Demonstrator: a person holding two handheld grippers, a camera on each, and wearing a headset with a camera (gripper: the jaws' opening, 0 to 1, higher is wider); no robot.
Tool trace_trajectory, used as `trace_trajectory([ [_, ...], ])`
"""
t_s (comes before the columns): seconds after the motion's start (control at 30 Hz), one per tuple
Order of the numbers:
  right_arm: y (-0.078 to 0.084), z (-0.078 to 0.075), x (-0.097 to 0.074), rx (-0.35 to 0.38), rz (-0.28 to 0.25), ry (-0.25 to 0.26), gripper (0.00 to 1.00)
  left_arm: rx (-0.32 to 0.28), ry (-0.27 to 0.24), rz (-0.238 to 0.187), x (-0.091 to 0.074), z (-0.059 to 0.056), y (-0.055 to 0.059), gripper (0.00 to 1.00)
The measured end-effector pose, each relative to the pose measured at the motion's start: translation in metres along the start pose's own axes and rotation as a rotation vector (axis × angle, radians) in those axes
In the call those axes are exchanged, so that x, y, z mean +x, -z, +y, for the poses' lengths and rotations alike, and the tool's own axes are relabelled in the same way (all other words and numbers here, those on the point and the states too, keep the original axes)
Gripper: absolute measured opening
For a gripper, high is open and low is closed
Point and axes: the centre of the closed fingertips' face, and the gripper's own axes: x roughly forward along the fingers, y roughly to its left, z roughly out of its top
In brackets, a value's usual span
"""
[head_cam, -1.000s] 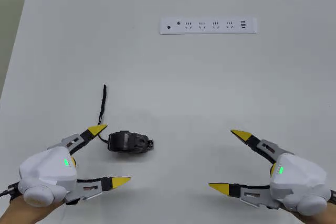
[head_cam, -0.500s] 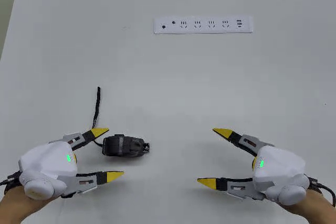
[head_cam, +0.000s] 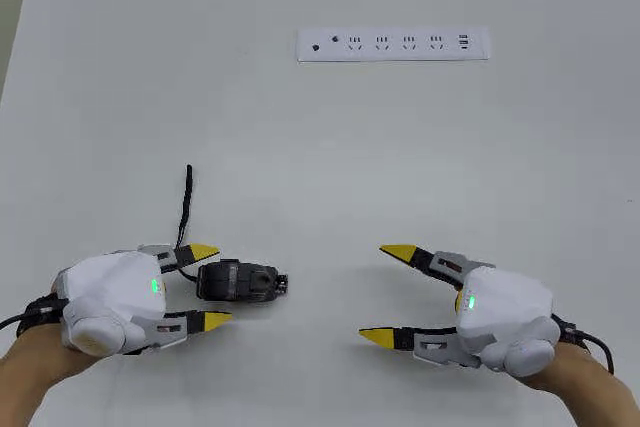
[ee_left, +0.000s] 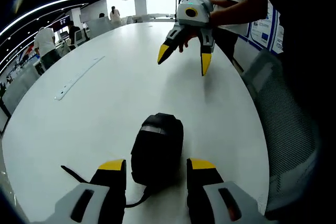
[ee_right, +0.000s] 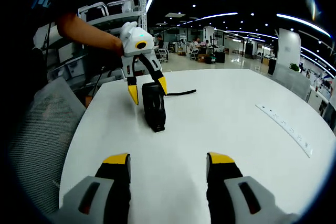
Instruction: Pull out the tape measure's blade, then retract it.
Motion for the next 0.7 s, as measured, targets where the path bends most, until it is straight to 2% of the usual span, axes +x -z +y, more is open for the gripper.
trace_trajectory([
  [0.23,-0.003,0.002,0.016,-0.017,0.001,-0.036,0.53,0.038,0.042,0.049,0.006,-0.003,0.005,0.34],
  [0.37,-0.001,0.005,0.025,-0.037,0.015,-0.059,0.51,0.04,0.044,0.052,0.006,0.0,0.006,0.31],
  [0.7,-0.006,0.006,0.044,-0.041,0.001,-0.097,0.45,0.019,0.049,0.06,0.006,0.0,0.006,0.3],
])
